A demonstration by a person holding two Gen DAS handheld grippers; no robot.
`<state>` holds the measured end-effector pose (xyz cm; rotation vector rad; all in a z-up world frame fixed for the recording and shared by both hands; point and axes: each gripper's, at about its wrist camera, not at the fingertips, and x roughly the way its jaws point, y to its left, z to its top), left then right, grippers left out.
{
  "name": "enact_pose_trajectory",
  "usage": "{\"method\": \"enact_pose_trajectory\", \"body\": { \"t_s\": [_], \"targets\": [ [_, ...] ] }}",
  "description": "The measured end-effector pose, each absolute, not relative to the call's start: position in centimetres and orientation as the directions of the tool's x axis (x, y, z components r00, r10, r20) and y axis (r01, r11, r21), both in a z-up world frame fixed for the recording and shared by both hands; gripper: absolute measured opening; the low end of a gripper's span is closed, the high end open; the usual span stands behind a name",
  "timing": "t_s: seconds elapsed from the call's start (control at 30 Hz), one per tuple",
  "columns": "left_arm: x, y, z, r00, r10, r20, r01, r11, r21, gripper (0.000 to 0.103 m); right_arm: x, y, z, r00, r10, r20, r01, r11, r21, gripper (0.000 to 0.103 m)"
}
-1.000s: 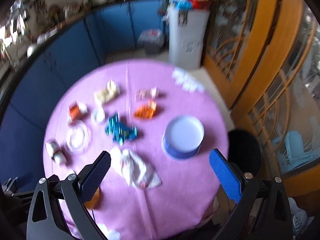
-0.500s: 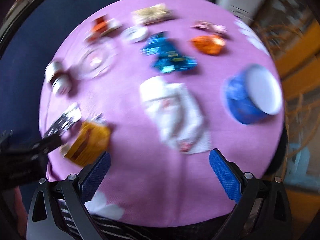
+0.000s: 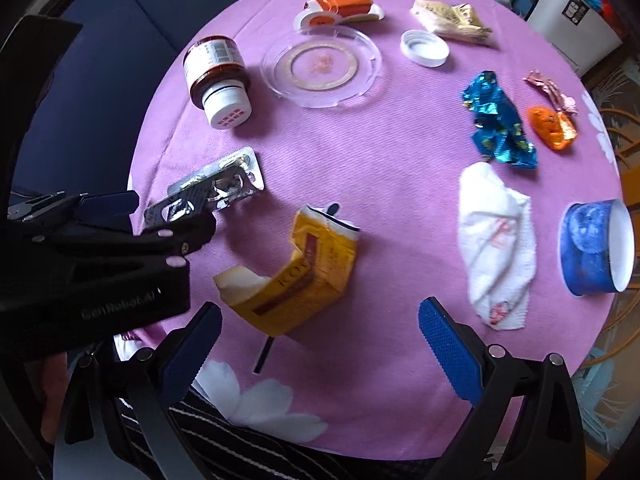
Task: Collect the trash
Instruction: 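Grasp the silver blister pack with the left tool while the right tool grasps the yellow wrapper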
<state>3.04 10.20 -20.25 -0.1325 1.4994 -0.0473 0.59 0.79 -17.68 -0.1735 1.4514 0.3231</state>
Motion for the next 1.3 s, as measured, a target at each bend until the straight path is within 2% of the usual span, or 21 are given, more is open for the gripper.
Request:
{"method": "enact_pose_trajectory", "body": {
  "t_s": [0.03, 0.1, 0.17, 0.27, 0.3, 0.33, 0.47, 0.5, 0.63, 0.8, 0.97, 1.07, 1.1, 1.13, 1.2, 1.3],
  "targets": [
    [3.1, 10.7, -20.3, 0.069, -0.124, -0.990, -0.055, 0.990, -0.127, 0.076, 0.7, 1.3, -18.0, 0.088, 0.105, -0.991, -0.314, 0.947, 0.072, 0.096],
    [3.1, 11.3, -20.1, 0.086, -0.137, -0.987, -0.042, 0.989, -0.141, 0.072, 1.1, 1.4, -18.0, 0.096, 0.090, -0.991, -0.290, 0.955, 0.059, 0.086],
    [3.1, 11.5, -19.9, 0.085, -0.140, -0.987, -0.031, 0.989, -0.143, 0.069, 3.3, 1.8, -18.8, 0.086, 0.073, -0.994, -0.264, 0.963, 0.048, 0.058],
    [4.1, 12.6, -20.0, 0.093, -0.146, -0.985, -0.028, 0.988, -0.149, 0.065, 3.9, 1.6, -19.2, 0.062, 0.057, -0.996, -0.217, 0.975, 0.043, 0.033],
    [3.8, 13.0, -19.5, 0.099, -0.141, -0.985, -0.029, 0.989, -0.145, 0.058, 4.1, 1.3, -19.3, 0.062, 0.061, -0.996, -0.207, 0.977, 0.047, 0.031],
    [3.9, 13.5, -19.0, 0.112, -0.141, -0.984, -0.032, 0.989, -0.146, 0.042, 4.4, 1.1, -19.1, 0.069, 0.063, -0.996, -0.190, 0.980, 0.048, 0.027],
    [4.0, 15.0, -17.2, 0.167, -0.207, -0.964, -0.052, 0.974, -0.218, 0.037, 3.8, 0.7, -17.7, 0.109, 0.063, -0.992, -0.173, 0.984, 0.043, 0.019],
    [4.1, 15.3, -16.8, 0.175, -0.214, -0.961, -0.054, 0.972, -0.227, 0.009, 3.9, 0.7, -17.5, 0.117, 0.063, -0.991, -0.176, 0.984, 0.041, 0.019],
    [2.4, 16.2, -15.8, 0.201, -0.236, -0.951, -0.066, 0.965, -0.253, 0.003, 4.2, 0.0, -16.2, 0.155, 0.063, -0.986, -0.179, 0.983, 0.035, 0.019],
    [1.8, 16.5, -14.2, 0.243, -0.241, -0.940, -0.062, 0.963, -0.263, 0.002, 4.4, -2.8, -15.2, 0.180, 0.082, -0.980, -0.179, 0.983, 0.049, 0.019],
    [2.8, 14.2, -15.5, 0.199, -0.247, -0.948, -0.049, 0.964, -0.262, 0.006, 4.2, -4.6, -14.3, 0.191, 0.092, -0.977, -0.169, 0.984, 0.060, 0.019],
    [3.2, 14.2, -15.9, 0.177, -0.220, -0.959, -0.062, 0.970, -0.234, 0.017, 3.9, -5.3, -13.7, 0.199, 0.094, -0.975, -0.164, 0.985, 0.062, 0.019],
    [3.3, 14.1, -16.1, 0.172, -0.208, -0.963, -0.061, 0.973, -0.222, 0.028, 3.0, -5.1, -14.1, 0.202, 0.094, -0.975, -0.163, 0.985, 0.061, 0.019],
    [3.5, 13.9, -16.2, 0.168, -0.191, -0.967, -0.056, 0.978, -0.203, 0.059, 3.0, -5.2, -14.0, 0.203, 0.094, -0.975, -0.162, 0.985, 0.062, 0.019],
    [3.6, 14.0, -15.7, 0.210, -0.205, -0.956, -0.049, 0.974, -0.220, 0.100, 2.9, -5.5, -14.0, 0.202, 0.093, -0.975, -0.155, 0.986, 0.062, 0.019],
    [3.6, 14.0, -14.3, 0.285, -0.189, -0.940, -0.030, 0.978, -0.206, 0.100, 2.8, -5.1, -14.4, 0.200, 0.089, -0.976, -0.143, 0.988, 0.061, 0.019]
  ]
}}
